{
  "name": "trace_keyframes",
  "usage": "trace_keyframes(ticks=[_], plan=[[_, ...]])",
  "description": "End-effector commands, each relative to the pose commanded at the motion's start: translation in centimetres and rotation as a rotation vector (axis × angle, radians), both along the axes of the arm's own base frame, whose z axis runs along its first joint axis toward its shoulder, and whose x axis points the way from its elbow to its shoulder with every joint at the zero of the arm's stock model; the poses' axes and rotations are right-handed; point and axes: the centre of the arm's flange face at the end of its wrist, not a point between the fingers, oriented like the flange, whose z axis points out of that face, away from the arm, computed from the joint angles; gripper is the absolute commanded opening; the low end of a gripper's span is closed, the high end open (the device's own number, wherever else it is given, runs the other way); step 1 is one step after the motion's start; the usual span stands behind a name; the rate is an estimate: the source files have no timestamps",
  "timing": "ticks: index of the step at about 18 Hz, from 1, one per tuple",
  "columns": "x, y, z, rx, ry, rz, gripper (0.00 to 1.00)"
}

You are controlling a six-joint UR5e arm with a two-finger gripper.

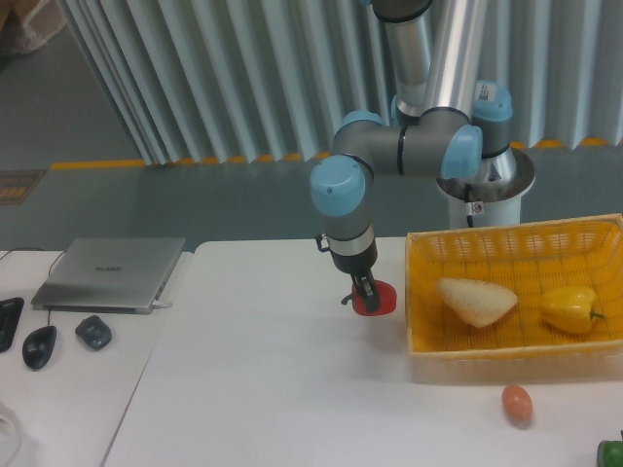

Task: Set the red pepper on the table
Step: 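Lower the red pepper onto the table beside the basket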

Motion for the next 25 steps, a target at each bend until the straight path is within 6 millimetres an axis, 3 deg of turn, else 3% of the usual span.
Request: trace_keyframes(ticks=[25], plan=[[0.5, 0.5, -2.9, -0.059, 0.012, -0.016, 0.49]])
